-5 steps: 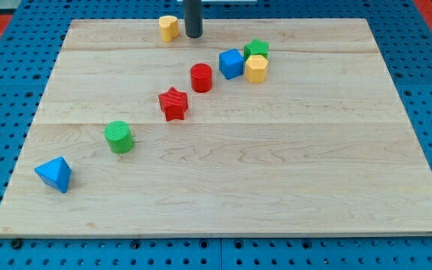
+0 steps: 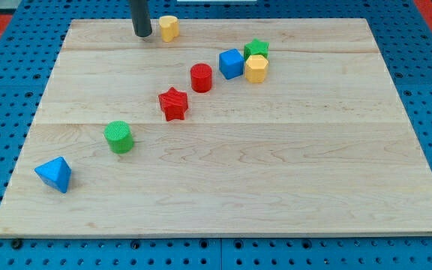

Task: Move the yellow heart closer to the green star

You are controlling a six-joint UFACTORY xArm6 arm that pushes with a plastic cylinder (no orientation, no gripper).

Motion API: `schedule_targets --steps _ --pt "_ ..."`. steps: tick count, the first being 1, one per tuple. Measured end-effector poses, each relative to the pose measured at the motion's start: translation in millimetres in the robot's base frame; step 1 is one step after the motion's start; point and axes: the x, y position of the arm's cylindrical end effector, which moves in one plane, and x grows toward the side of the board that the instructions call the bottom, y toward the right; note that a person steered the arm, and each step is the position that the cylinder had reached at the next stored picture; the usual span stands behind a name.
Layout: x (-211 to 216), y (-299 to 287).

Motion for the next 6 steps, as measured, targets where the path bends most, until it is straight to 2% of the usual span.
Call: schedule_targets --steps 1,2,3,4,5,6 --pt "-6 -30" --pt "-3 33" --pt "-22 38" --pt "-22 74" --pt "-14 199" --pt "-24 216"
